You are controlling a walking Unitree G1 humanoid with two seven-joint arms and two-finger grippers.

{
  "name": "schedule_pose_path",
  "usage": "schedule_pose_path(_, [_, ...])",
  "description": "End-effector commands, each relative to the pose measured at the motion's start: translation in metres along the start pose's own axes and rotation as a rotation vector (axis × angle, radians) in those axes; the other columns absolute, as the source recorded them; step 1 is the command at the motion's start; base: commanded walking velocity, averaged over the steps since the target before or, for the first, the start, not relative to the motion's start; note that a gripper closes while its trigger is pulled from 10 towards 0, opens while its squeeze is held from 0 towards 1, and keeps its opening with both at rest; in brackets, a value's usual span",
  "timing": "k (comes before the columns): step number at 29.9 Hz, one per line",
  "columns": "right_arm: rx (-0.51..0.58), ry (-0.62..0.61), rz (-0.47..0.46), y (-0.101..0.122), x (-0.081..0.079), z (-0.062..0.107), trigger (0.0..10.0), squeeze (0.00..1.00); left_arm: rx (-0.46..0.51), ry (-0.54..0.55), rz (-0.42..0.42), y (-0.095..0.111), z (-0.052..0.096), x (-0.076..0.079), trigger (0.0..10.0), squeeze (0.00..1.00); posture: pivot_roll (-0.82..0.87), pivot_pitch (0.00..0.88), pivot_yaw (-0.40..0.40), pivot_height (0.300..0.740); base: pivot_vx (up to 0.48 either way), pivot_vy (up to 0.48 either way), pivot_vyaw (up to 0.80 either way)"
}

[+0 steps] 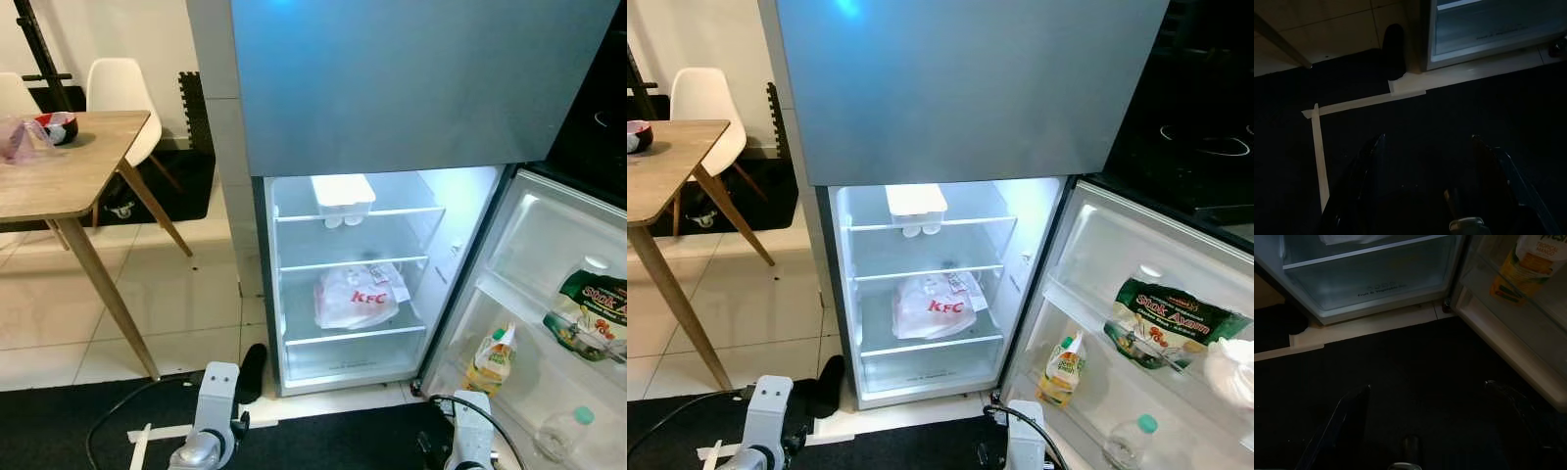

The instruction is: Restocking fridge

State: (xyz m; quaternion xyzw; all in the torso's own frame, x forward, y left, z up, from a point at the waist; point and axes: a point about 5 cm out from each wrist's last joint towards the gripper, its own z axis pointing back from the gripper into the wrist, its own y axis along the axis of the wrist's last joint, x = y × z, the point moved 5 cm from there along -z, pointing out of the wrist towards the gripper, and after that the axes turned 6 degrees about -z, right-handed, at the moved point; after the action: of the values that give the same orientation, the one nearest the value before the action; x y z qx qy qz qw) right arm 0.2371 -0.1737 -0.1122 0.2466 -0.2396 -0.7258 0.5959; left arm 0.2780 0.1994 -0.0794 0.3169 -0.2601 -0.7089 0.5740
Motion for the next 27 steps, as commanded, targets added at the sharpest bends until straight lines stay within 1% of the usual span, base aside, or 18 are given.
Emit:
schedule_pose_path(1, [0.002,-0.007,-0.004,-0.002,0.003,0.001,10.0,0.00,-0.024,-0.014,-0.006,-0.008,0.001,0.006,10.0,0.00,0.03,0.000,-0.031,0.738,0.000,0.000,0.00])
schedule_pose_path(2, [-0.002,-0.004,-0.003,-0.006,0.000,0.001,10.0,0.00,-0.024,-0.013,-0.007,-0.008,0.001,0.003,10.0,0.00,0.03,0.000,-0.031,0.738,0.000,0.000,0.00])
schedule_pose_path(5, [-0.004,-0.002,-0.002,-0.008,-0.002,0.002,10.0,0.00,-0.024,-0.012,-0.008,-0.007,0.001,0.002,10.0,0.00,0.03,0.000,-0.030,0.738,0.000,0.000,0.00])
schedule_pose_path(7, [-0.001,-0.005,-0.001,-0.007,0.001,0.002,10.0,0.00,-0.022,-0.009,-0.007,-0.007,0.002,-0.002,10.0,0.00,0.03,0.000,-0.030,0.738,0.000,0.000,0.00])
schedule_pose_path(10, [0.000,-0.007,0.000,-0.006,0.003,0.002,10.0,0.00,-0.021,-0.009,-0.006,-0.007,0.002,-0.004,10.0,0.00,0.03,0.000,-0.030,0.738,0.000,0.000,0.00])
schedule_pose_path(12, [0.007,-0.012,-0.002,0.000,0.007,0.001,10.0,0.00,-0.016,-0.010,-0.005,-0.006,0.002,-0.005,10.0,0.00,0.02,0.000,-0.030,0.738,0.000,-0.292,0.00])
schedule_pose_path(15, [0.009,-0.014,-0.004,0.002,0.010,0.000,10.0,0.00,-0.013,-0.010,-0.004,-0.006,0.002,-0.005,10.0,0.00,0.02,0.000,-0.030,0.738,0.000,-0.312,0.00])
schedule_pose_path(19, [0.015,-0.024,-0.007,0.008,0.020,0.000,10.0,0.00,-0.005,-0.011,0.004,-0.004,0.001,-0.003,10.0,0.00,0.02,0.000,-0.029,0.738,0.000,-0.335,0.00])
schedule_pose_path(27, [0.017,-0.028,-0.009,0.009,0.025,0.001,10.0,0.00,-0.002,-0.013,0.002,-0.003,0.001,-0.003,10.0,0.00,0.02,0.000,-0.029,0.738,0.000,-0.463,0.00])
